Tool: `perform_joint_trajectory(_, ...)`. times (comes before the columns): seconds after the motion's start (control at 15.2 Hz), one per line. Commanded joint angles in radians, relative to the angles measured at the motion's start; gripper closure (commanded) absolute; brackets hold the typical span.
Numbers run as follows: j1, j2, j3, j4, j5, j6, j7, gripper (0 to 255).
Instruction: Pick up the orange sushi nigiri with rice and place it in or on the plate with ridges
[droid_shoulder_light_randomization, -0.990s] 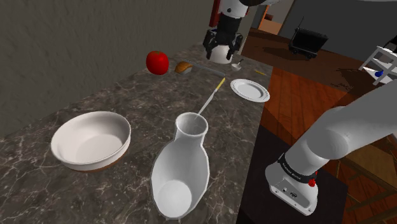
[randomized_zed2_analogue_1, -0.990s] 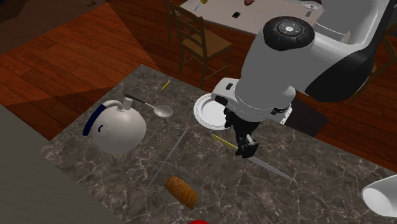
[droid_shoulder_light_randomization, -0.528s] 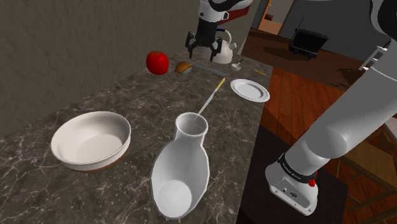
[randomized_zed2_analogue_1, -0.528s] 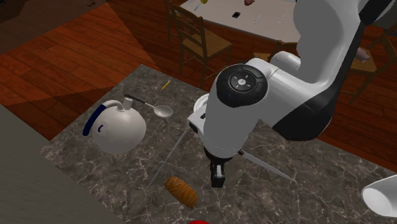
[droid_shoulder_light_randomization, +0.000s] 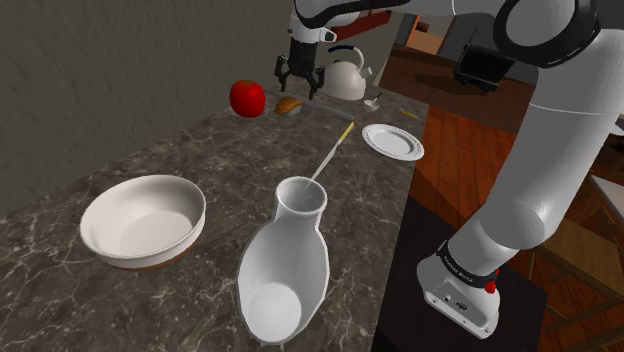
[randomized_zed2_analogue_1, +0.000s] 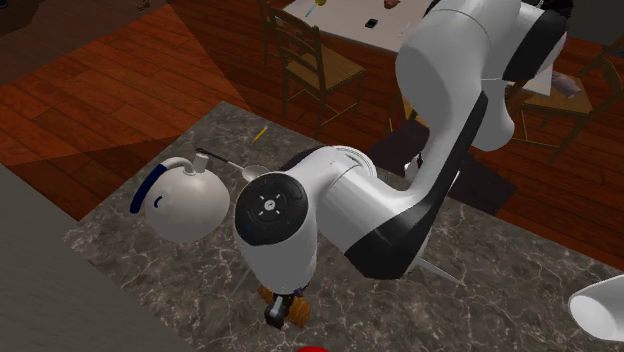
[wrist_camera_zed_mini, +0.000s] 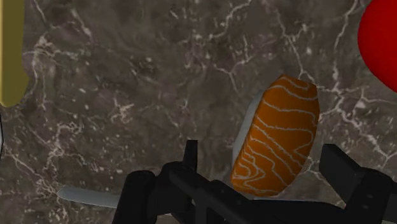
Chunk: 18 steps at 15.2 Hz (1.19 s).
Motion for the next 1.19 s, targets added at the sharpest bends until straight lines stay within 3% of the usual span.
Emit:
perform_joint_trajectory(0.0, 0.006, 0.08, -0.016, 0.093, -0.003, -0.02, 0.07, 0)
perform_joint_trajectory(0.59, 0.007, 0.125, -0.024, 0.049, -0.009, 0.067, 0.09, 0)
perform_joint_trajectory(1.06, 0.007, 0.125, -0.024, 0.049, -0.009, 0.067, 0.09, 0)
perform_joint_trajectory(1.12, 0.007, 0.125, -0.024, 0.049, -0.009, 0.067, 0.09, 255)
